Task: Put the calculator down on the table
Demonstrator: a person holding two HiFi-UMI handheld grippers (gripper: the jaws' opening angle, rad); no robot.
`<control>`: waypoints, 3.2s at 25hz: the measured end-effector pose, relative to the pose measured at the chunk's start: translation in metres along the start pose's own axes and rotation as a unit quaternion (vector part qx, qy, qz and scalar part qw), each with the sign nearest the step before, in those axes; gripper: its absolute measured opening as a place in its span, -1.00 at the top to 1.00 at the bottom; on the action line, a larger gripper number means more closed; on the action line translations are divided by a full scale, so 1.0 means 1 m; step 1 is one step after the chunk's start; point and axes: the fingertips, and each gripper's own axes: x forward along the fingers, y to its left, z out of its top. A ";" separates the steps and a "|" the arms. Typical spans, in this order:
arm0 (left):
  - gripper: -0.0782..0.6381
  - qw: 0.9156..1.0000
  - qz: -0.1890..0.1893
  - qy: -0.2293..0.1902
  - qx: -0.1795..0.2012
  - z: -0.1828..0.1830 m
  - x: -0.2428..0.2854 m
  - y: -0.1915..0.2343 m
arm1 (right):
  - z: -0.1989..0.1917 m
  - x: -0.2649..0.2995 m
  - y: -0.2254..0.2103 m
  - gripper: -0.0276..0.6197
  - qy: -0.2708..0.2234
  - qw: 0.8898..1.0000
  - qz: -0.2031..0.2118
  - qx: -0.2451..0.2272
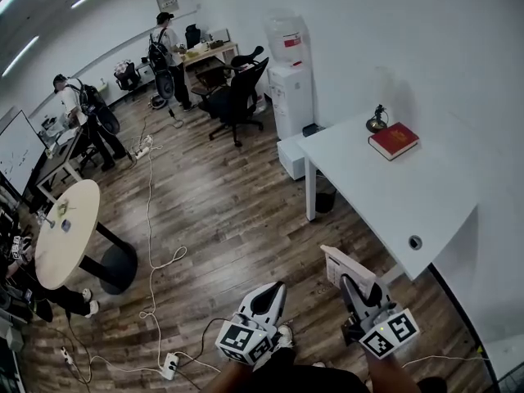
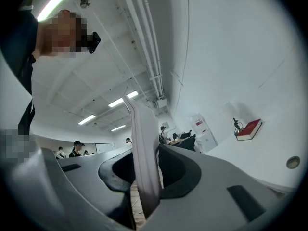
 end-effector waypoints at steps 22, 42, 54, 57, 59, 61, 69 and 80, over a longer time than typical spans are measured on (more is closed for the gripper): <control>0.73 0.998 -0.066 0.013 -0.008 0.029 0.080 0.134 | -0.020 0.140 -0.052 0.53 -0.018 0.995 -0.089 0.047; 0.73 0.996 -0.086 0.032 -0.007 0.032 0.219 0.160 | 0.004 0.216 -0.172 0.53 -0.010 0.994 -0.097 0.051; 0.73 0.995 -0.095 0.042 -0.006 0.037 0.317 0.148 | 0.033 0.237 -0.256 0.54 -0.011 0.993 -0.106 0.054; 0.73 0.994 -0.097 0.048 -0.005 0.033 0.340 0.143 | 0.038 0.241 -0.276 0.54 -0.011 0.993 -0.102 0.057; 0.73 0.994 -0.097 0.050 -0.004 0.031 0.355 0.141 | 0.040 0.243 -0.290 0.53 -0.012 0.993 -0.100 0.060; 0.73 0.994 -0.098 0.050 -0.004 0.031 0.369 0.139 | 0.044 0.244 -0.303 0.54 -0.012 0.993 -0.100 0.060; 0.73 0.992 -0.114 0.056 0.004 0.026 0.416 0.125 | 0.057 0.243 -0.343 0.53 -0.021 0.992 -0.111 0.055; 0.73 0.980 -0.187 0.061 0.008 0.030 0.508 0.121 | 0.072 0.263 -0.412 0.53 -0.034 0.985 -0.165 0.049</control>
